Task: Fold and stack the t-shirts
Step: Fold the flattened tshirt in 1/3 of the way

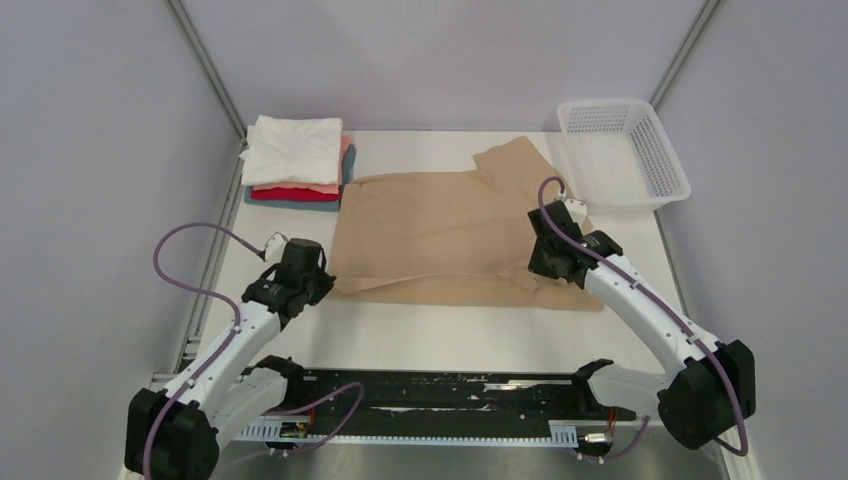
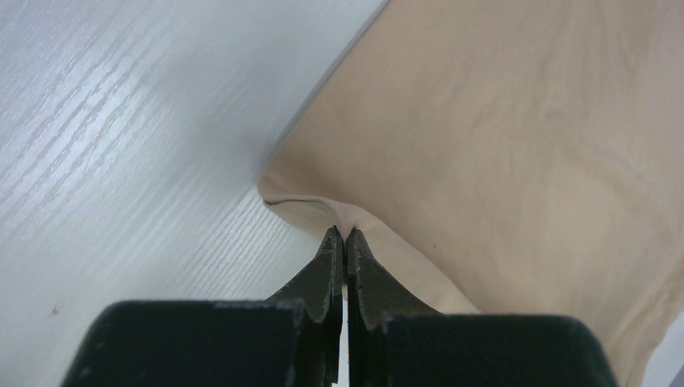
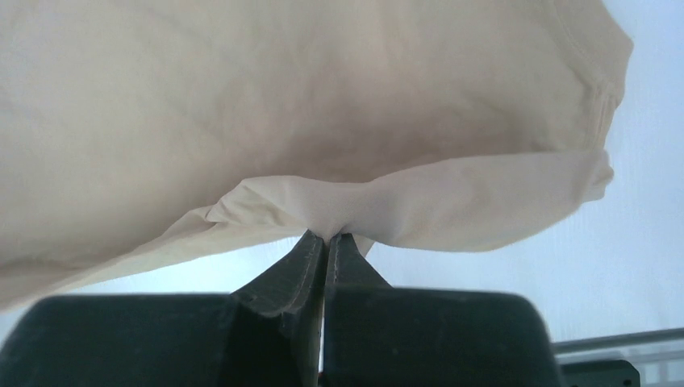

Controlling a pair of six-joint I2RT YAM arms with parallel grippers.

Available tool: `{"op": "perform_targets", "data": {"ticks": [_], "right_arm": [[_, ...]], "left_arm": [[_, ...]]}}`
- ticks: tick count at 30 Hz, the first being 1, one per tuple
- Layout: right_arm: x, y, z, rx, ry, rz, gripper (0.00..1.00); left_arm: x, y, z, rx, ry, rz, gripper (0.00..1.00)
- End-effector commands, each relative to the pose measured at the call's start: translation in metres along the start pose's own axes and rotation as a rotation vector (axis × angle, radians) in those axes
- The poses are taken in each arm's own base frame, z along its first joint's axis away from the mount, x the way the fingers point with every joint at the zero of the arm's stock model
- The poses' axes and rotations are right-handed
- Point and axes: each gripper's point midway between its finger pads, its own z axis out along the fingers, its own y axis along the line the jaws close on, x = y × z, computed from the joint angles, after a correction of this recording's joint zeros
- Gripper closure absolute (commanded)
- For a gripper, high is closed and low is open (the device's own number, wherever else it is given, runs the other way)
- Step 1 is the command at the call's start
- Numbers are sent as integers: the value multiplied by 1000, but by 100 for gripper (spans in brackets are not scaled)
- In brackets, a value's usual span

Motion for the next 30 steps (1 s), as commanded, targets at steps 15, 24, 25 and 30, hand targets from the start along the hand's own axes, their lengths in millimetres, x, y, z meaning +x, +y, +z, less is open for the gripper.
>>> {"op": "perform_targets", "data": {"ticks": [15, 24, 25, 30], "right_arm": [[-72, 22, 65, -35, -54, 39, 90], [-147, 36, 121, -46, -112, -34, 71], [-156, 40, 120, -55, -128, -48, 50], [-168, 43, 83, -103, -199, -61, 8]], "left_arm": [[-43, -41, 59, -67, -46, 3, 100], [-70, -55, 72, -109, -60, 38, 1], [-78, -63, 67, -99, -73, 40, 0], [-79, -72, 48, -29, -60, 84, 0]]}}
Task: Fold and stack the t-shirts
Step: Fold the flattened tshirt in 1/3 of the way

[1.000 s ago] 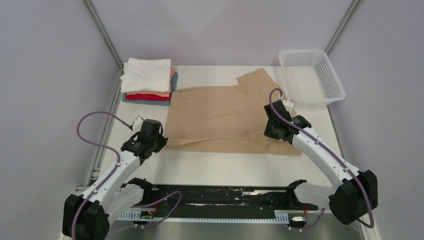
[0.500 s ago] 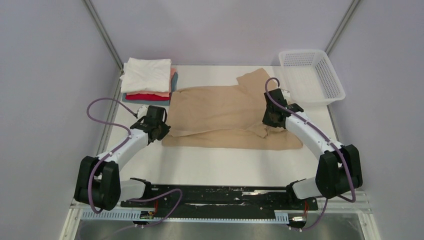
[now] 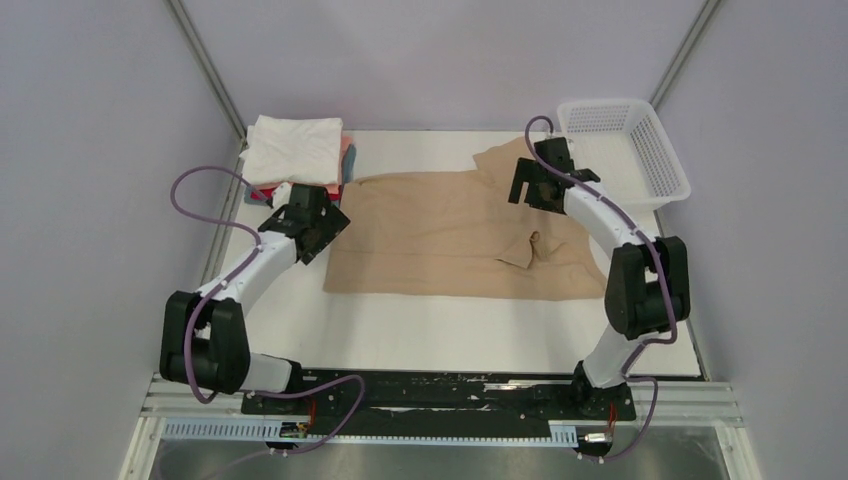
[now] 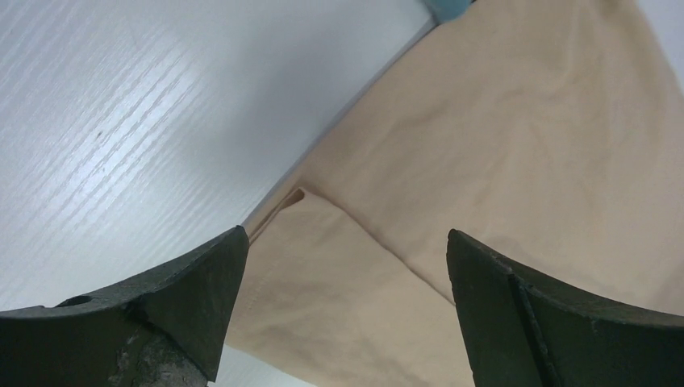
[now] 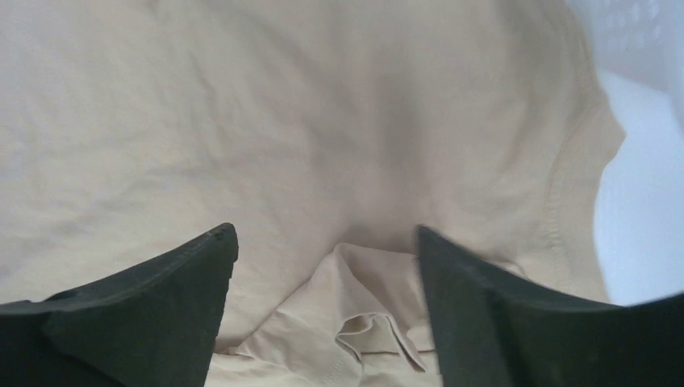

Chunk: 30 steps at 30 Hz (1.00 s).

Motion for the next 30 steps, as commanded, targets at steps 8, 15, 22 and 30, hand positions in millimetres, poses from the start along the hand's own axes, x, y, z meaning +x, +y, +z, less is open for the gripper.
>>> {"op": "perform_targets", "data": {"ticks": [8, 15, 22, 30], "right_arm": [[80, 20, -91, -357, 26, 37, 0], [111, 18, -80, -413, 1, 76, 0], [67, 37, -35, -376, -65, 87, 0], [-40, 70, 26, -255, -159, 101, 0]], "left_arm": [[40, -38, -36, 370, 134, 163, 0], [91, -43, -28, 465, 263, 252, 0], [103, -25, -9, 380, 295, 260, 0], [95, -23, -11, 354, 269, 271, 0]]}}
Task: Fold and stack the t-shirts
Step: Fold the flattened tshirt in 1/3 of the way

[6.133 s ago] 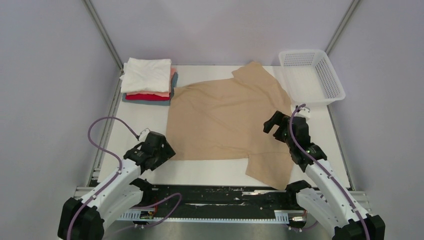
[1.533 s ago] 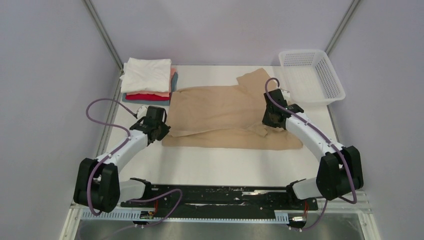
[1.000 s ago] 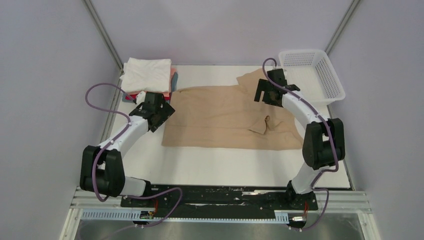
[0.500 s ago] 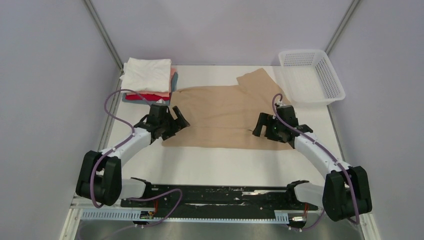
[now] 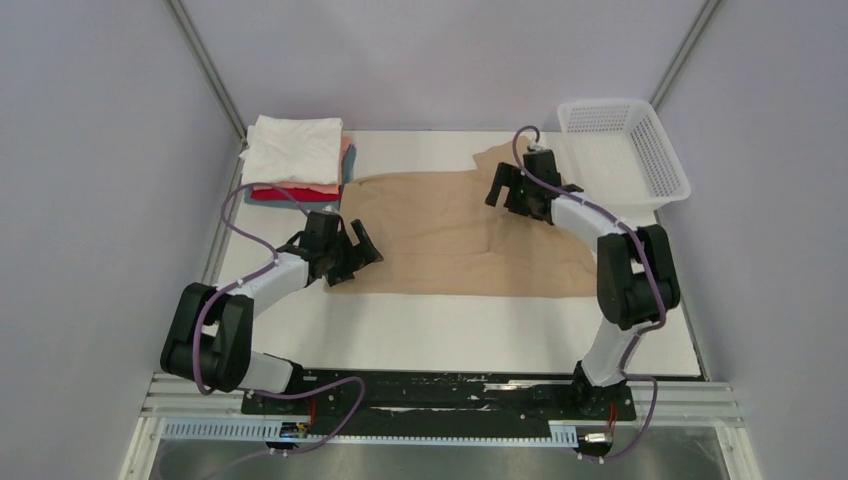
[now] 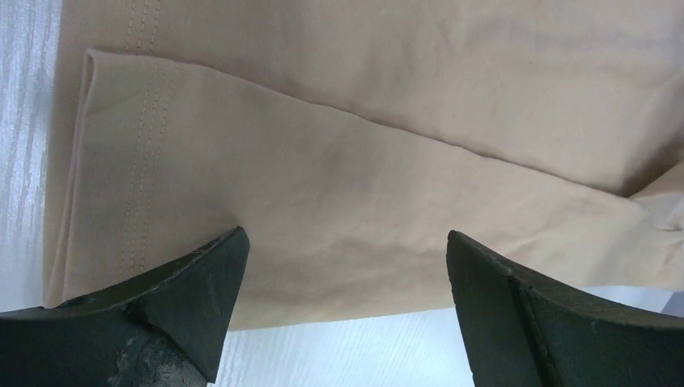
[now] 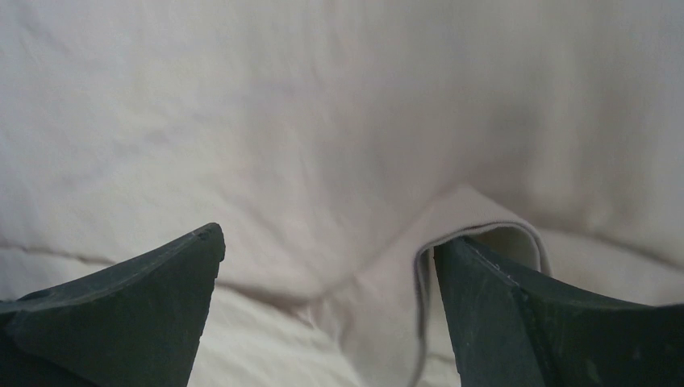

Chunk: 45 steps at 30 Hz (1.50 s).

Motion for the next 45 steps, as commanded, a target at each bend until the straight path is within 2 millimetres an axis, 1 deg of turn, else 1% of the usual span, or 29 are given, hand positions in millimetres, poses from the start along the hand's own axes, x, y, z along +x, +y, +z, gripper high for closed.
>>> {"op": "perform_targets", "data": {"ticks": [1, 4, 9, 11, 12, 13, 14, 15, 16, 17, 19, 20, 23, 27, 30, 32, 33, 34, 35, 36, 37, 38, 39, 40, 41, 42, 43, 44, 45], "right_arm": [[-84, 16, 23, 67, -167, -10, 0], [-82, 5, 25, 136, -129, -46, 0], [-60, 2, -10, 124, -123, -58, 0], [-41, 6, -22, 97, -113, -66, 0], [-24, 7, -25, 80, -93, -72, 0], [-12, 10, -28, 68, -84, -78, 0], [-2, 10, -30, 64, -75, -74, 0], [10, 8, -29, 66, -60, -66, 0], [20, 5, -28, 63, -46, -50, 0], [28, 3, -26, 58, -35, -37, 0], [46, -2, -22, 54, -5, -12, 0], [54, -4, -20, 52, 8, -9, 0], [79, -13, -21, 65, 53, 15, 0], [111, -29, -39, 78, 89, 54, 0], [131, -36, -55, 74, 110, 72, 0], [149, -33, -67, 26, 155, 88, 0], [159, -32, -72, 10, 178, 90, 0], [167, -33, -79, 4, 190, 89, 0], [175, -33, -85, 2, 205, 90, 0], [184, -33, -91, -12, 221, 78, 0], [191, -33, -97, -21, 234, 67, 0], [196, -35, -102, -22, 245, 62, 0], [201, -36, -107, -27, 256, 57, 0], [205, -36, -112, -31, 266, 60, 0], [209, -36, -116, -36, 272, 66, 0], [211, -34, -120, -49, 268, 68, 0], [215, -32, -124, -55, 273, 71, 0], [219, -32, -128, -56, 276, 79, 0], [223, -31, -131, -60, 280, 78, 0]], "left_arm": [[-14, -8, -7, 15, -53, 34, 0], [-19, -8, -13, 8, -76, 41, 0], [-29, -19, -19, 38, -105, 49, 0], [-32, -27, -17, 66, -98, 55, 0], [-34, -34, -16, 91, -100, 58, 0], [-37, -39, -12, 105, -101, 57, 0], [-34, -41, -6, 112, -76, 57, 0], [-39, -47, -4, 130, -82, 61, 0], [-35, -46, 4, 123, -58, 57, 0], [-38, -50, 7, 134, -62, 58, 0], [-35, -46, 19, 117, -32, 45, 0], [-30, -42, 27, 102, -9, 40, 0], [-14, -34, 37, 83, 48, 29, 0], [16, -11, 38, 6, 110, 14, 0], [43, 11, 24, -61, 135, 1, 0], [57, 22, 11, -86, 136, -9, 0], [57, 23, 4, -82, 113, -9, 0], [69, 37, -1, -115, 127, -21, 0], [68, 38, -8, -113, 97, -18, 0], [81, 50, -12, -138, 116, -23, 0], [81, 45, -18, -103, 102, -21, 0], [95, 51, -21, -104, 126, -22, 0], [98, 46, -26, -67, 117, -21, 0], [112, 51, -29, -74, 142, -21, 0], [112, 50, -32, -67, 121, -23, 0], [121, 59, -36, -98, 138, -32, 0], [118, 62, -38, -105, 110, -35, 0], [123, 71, -40, -133, 114, -46, 0], [123, 71, -42, -124, 106, -50, 0]]}}
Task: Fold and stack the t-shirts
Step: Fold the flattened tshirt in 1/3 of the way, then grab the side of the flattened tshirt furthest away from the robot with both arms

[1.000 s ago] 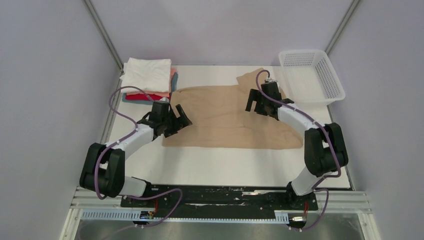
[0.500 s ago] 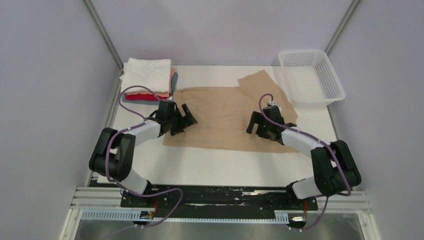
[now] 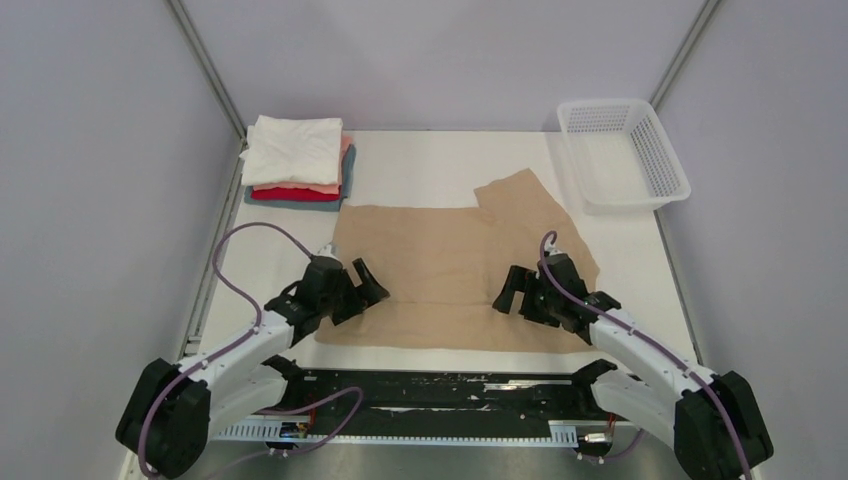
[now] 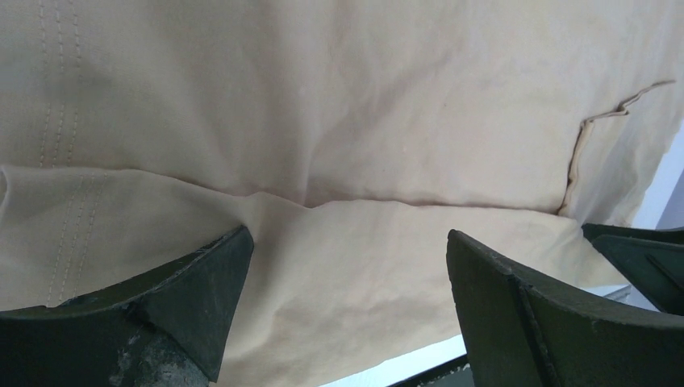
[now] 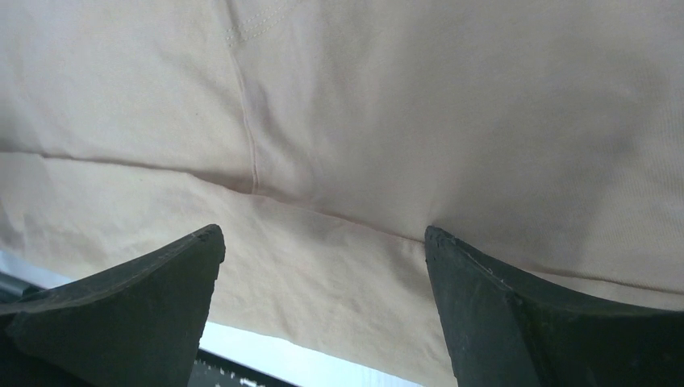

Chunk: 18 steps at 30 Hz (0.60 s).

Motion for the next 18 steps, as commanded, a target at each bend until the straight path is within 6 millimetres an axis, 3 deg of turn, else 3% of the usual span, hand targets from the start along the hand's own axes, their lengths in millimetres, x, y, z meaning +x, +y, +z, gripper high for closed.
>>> {"op": "perform_targets", "data": {"ticks": [1, 8, 18], "right_arm": [[41, -2, -15, 2, 111, 50, 0], [55, -10, -21, 14, 128, 72, 0], [43, -12, -22, 37, 81, 54, 0]], "left_arm": [[50, 69, -14, -243, 113, -76, 0], [74, 78, -20, -243, 159, -107, 0], [76, 82, -30, -263, 140, -142, 0]]}}
